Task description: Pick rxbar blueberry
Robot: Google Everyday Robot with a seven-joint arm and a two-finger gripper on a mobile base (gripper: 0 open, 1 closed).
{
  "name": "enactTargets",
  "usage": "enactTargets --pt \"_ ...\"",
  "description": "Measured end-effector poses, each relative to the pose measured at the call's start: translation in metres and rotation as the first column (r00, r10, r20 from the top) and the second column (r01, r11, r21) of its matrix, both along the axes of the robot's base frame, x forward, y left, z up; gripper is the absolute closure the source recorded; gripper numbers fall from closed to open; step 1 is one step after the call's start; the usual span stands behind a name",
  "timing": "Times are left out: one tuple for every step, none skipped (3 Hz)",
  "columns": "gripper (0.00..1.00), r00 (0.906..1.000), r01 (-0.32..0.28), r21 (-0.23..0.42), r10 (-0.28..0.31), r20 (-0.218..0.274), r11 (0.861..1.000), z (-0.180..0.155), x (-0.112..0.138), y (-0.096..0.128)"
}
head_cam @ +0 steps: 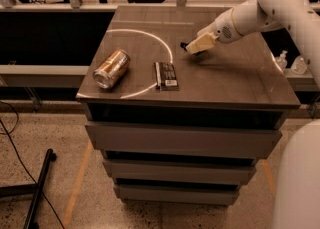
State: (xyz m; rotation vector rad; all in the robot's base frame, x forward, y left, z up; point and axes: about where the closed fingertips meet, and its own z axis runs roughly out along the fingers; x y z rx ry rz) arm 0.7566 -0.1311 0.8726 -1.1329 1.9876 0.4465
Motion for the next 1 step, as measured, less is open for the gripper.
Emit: enactTargets --pt "1.0 1.0 0.0 0.0 0.0 0.0 1.0 -0.0001 0.0 0.0001"
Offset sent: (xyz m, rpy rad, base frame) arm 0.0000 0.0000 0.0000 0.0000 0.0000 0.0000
